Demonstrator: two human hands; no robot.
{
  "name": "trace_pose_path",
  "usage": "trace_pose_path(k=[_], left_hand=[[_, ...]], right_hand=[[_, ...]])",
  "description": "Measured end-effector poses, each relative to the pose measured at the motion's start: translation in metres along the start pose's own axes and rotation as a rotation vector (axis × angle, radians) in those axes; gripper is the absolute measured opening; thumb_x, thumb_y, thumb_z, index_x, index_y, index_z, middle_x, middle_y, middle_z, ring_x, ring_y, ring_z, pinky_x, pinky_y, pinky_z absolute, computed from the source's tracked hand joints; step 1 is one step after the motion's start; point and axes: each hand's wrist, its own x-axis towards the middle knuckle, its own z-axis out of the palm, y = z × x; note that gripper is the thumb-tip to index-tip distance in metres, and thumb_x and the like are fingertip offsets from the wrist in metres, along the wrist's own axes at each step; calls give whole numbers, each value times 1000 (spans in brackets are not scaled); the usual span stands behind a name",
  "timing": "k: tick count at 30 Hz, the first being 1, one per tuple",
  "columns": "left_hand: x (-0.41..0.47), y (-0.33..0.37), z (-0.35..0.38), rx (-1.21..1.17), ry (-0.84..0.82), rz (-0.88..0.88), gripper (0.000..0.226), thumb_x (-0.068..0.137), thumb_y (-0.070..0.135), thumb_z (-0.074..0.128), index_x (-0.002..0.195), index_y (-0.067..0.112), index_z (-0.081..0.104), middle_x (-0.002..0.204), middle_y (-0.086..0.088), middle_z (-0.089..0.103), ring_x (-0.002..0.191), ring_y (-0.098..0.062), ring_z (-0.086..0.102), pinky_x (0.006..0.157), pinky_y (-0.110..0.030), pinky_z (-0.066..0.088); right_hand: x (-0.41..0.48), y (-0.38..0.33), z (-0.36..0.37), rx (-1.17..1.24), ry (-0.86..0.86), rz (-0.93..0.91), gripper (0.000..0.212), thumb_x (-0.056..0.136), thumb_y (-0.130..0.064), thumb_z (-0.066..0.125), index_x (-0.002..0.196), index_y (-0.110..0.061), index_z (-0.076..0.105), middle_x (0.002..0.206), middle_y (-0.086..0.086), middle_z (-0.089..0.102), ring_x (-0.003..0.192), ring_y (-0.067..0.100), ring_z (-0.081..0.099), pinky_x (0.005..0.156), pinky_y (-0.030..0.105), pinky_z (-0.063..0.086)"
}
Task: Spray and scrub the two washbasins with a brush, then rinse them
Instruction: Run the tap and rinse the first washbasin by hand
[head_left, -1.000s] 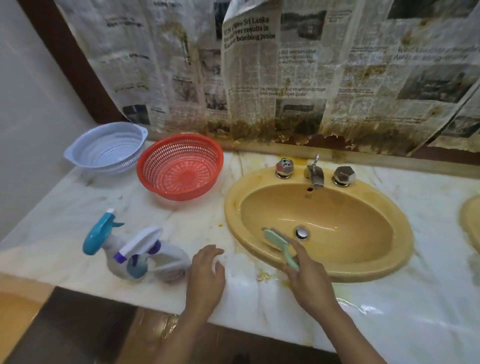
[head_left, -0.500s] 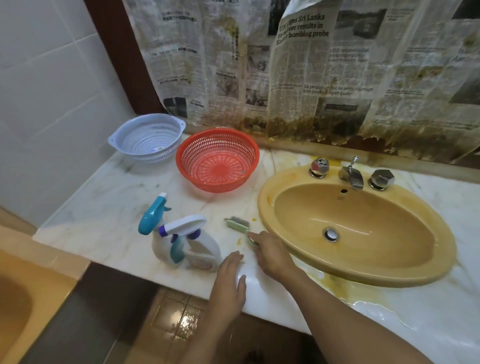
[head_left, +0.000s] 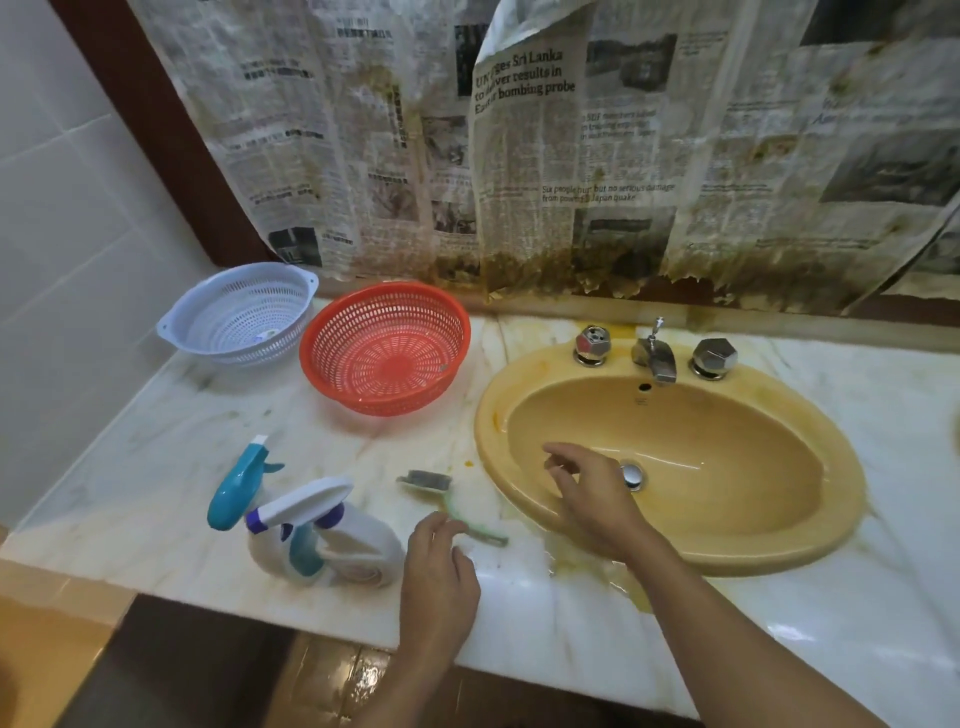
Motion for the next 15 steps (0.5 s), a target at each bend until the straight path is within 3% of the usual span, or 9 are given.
trace_pose_path(k=[2, 5, 9, 11, 13, 15], left_hand=[[8, 6, 11, 29, -27, 102, 35, 88, -3, 60, 114, 18, 70, 137, 4, 54, 125, -11, 50, 103, -22, 38], [29, 20, 28, 35, -90, 236, 33, 85, 0, 59, 110, 19, 71, 136, 0, 57, 123, -18, 55, 99, -34, 49], [72, 39, 51, 132, -235, 365, 31, 85, 14, 55, 110, 17, 74, 123, -2, 65, 119, -24, 61, 103, -42, 49], [89, 45, 62, 278, -373, 407, 38, 90, 25, 45, 115, 18, 73, 122, 2, 65, 131, -22, 53, 116, -48, 36], [101, 52, 69, 414, -525, 382, 56, 92, 39, 26, 120, 20, 71, 127, 4, 64, 146, -17, 37, 127, -46, 11], [110, 60, 75, 518, -583, 406, 72, 89, 51, 13, 116, 23, 73, 118, 2, 67, 138, -17, 44, 126, -41, 1]], right_hand=[[3, 12, -24, 11, 70, 27, 32, 98, -13, 61, 127, -23, 70, 103, -11, 72, 96, 5, 64, 85, 12, 46], [2, 29, -60, 34, 164, 81, 29, 97, -16, 64, 125, -22, 72, 109, -6, 74, 96, 9, 64, 91, 28, 51], [-1, 57, -108, 6, 268, 147, 27, 97, -19, 66, 123, -17, 73, 109, 2, 75, 97, 12, 64, 86, 25, 44], [2, 70, -130, -12, 291, 194, 29, 98, -20, 65, 126, -18, 71, 107, 3, 74, 100, 16, 65, 86, 27, 44], [10, 80, -151, -18, 314, 233, 32, 98, -20, 63, 129, -18, 68, 104, 1, 72, 102, 18, 65, 85, 27, 43], [24, 87, -171, -45, 350, 269, 34, 98, -22, 62, 131, -19, 67, 105, 0, 71, 101, 19, 63, 86, 30, 44]])
